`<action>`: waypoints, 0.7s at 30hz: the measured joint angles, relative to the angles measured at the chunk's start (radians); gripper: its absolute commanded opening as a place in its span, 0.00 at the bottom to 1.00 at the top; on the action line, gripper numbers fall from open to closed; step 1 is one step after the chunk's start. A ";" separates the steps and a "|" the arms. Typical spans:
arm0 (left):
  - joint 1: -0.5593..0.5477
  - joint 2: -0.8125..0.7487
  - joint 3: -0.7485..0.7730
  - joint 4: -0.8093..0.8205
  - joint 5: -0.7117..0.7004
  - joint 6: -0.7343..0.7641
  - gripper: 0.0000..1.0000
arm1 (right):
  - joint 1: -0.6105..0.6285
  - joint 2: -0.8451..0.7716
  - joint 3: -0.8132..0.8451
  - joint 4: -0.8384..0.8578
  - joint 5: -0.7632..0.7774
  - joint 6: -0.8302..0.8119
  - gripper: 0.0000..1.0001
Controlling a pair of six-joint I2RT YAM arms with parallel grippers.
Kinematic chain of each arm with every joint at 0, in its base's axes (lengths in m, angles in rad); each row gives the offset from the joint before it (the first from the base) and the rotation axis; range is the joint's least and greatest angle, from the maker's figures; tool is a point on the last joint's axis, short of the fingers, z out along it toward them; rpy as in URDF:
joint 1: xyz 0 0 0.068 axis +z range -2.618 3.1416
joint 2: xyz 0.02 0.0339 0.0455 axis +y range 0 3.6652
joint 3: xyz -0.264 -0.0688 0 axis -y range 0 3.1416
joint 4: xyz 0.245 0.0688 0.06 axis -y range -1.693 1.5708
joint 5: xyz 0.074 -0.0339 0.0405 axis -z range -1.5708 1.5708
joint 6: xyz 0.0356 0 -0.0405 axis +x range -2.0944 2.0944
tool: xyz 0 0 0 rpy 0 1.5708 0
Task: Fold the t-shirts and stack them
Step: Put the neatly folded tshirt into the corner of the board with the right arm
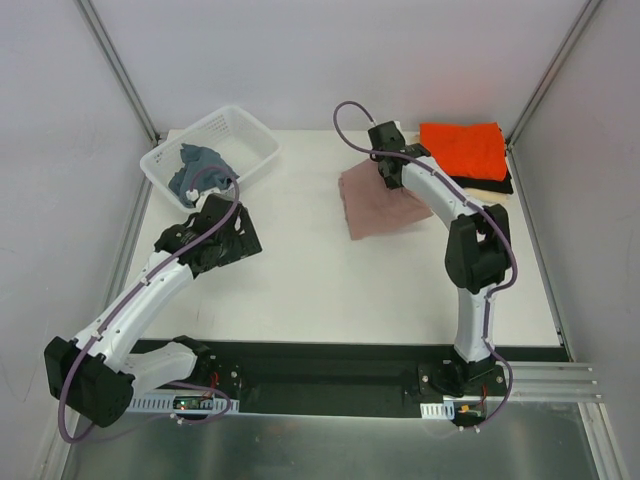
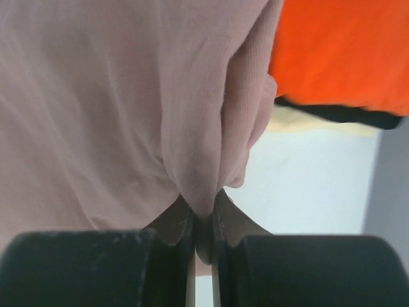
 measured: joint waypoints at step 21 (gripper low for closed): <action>0.000 0.167 0.162 -0.050 0.000 0.000 0.99 | -0.159 0.131 0.270 0.191 0.229 -0.422 0.01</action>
